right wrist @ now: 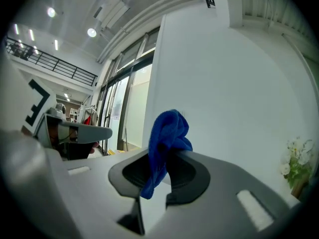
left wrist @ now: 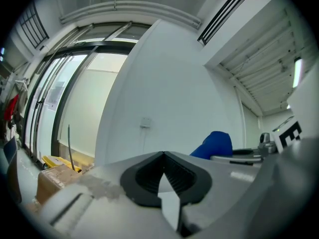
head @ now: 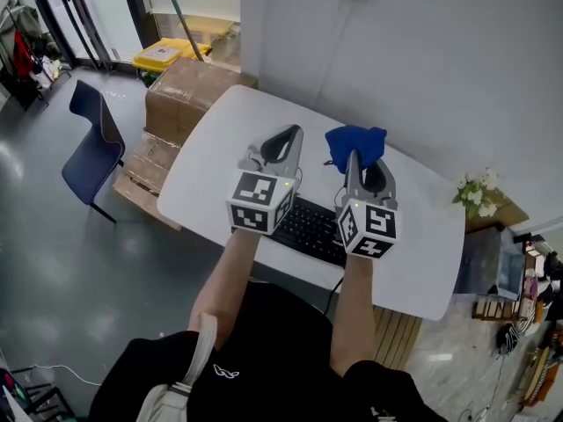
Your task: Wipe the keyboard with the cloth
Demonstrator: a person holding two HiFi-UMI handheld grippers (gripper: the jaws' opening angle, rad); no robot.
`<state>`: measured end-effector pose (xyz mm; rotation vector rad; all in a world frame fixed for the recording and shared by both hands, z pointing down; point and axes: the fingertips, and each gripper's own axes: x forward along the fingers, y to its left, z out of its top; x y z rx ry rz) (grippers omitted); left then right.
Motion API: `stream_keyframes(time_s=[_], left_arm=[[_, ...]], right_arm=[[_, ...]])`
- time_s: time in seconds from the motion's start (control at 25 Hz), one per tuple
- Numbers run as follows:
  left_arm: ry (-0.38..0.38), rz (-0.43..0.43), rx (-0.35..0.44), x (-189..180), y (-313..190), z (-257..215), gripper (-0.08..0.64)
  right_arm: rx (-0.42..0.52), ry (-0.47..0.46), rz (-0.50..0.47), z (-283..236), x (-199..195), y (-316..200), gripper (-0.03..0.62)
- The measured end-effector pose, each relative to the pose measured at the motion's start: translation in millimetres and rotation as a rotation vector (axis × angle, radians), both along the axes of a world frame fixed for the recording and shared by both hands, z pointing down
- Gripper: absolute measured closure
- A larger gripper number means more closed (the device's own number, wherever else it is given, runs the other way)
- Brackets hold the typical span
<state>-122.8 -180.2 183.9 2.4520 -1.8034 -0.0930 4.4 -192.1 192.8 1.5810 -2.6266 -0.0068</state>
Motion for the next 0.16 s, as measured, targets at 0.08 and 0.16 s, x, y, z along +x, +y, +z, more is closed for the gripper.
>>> stream_keyframes(time_s=[0.08,0.16], left_arm=[[0.0,-0.001,0.001,-10.2,6.0,1.0,0.561],[0.001,-0.002,0.005,-20.8,13.1,0.9,0.56]], right_arm=[[0.009,0.02,0.003,0.2,-11.3,5.3,0.526],[0.018,0.031,0.001,-1.4,-23.4,11.8,0.526]])
